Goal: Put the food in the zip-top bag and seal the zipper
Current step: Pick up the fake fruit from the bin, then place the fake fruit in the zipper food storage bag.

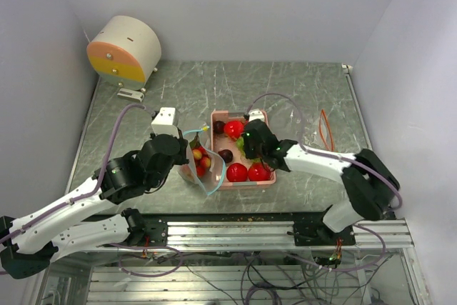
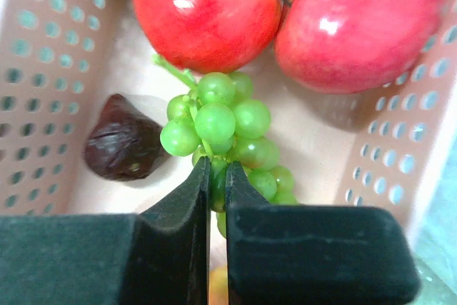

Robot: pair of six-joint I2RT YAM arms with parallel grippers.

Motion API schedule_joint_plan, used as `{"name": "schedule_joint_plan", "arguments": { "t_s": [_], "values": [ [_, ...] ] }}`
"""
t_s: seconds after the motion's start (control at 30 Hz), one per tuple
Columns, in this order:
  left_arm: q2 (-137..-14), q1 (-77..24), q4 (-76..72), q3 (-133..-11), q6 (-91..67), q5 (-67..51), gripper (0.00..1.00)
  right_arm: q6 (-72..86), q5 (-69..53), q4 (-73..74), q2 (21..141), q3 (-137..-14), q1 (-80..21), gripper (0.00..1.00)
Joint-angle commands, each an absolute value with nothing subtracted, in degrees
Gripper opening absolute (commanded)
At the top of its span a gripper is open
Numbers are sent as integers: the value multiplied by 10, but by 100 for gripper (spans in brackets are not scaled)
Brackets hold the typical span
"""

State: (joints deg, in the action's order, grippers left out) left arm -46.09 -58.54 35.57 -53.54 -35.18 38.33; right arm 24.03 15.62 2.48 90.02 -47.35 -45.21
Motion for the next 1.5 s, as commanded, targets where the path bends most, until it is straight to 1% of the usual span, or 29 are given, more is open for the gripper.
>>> {"name": "schedule_joint_plan", "arguments": {
  "t_s": [0.0, 0.2, 0.4, 0.5, 0.6, 0.67, 0.8, 0.9, 1.0, 1.2, 1.33, 1.43, 1.47],
  "values": [
    [-464, -582, 351, -532, -358, 394, 7, 247, 157, 38, 795, -462, -450, 0],
    [-481, -581, 337, -522, -361, 392, 7, 231, 43, 28, 625, -439, -450, 0],
    [-500, -581, 324, -523, -361, 384, 7, 216, -140, -15, 511, -442, -450, 0],
    [-506, -581, 314, -523, -360, 379, 7, 243, -243, -72, 501, -439, -451, 0],
    [-514, -581, 308, -525, -360, 374, 7, 303, -326, -189, 523, -418, -452, 0],
    [-517, -581, 308, -528, -360, 370, 7, 335, -358, -258, 543, -405, -458, 0],
    [-514, -581, 318, -532, -360, 373, 7, 370, -389, -350, 587, -388, -491, 0],
    [-506, -581, 323, -536, -359, 381, 7, 370, -373, -376, 621, -384, -526, 0],
    [-501, -581, 326, -543, -356, 382, 7, 371, -324, -377, 649, -379, -544, 0],
    [-485, -581, 328, -549, -358, 363, 7, 387, -141, -383, 680, -341, -543, 0],
    [-467, -581, 342, -544, -364, 367, 7, 364, -47, -323, 711, -362, -543, 0],
    [-455, -581, 349, -544, -365, 370, 7, 343, -40, -282, 743, -395, -544, 0],
    [-452, -581, 350, -545, -364, 372, 7, 331, -42, -267, 752, -407, -549, 4]
  ]
}}
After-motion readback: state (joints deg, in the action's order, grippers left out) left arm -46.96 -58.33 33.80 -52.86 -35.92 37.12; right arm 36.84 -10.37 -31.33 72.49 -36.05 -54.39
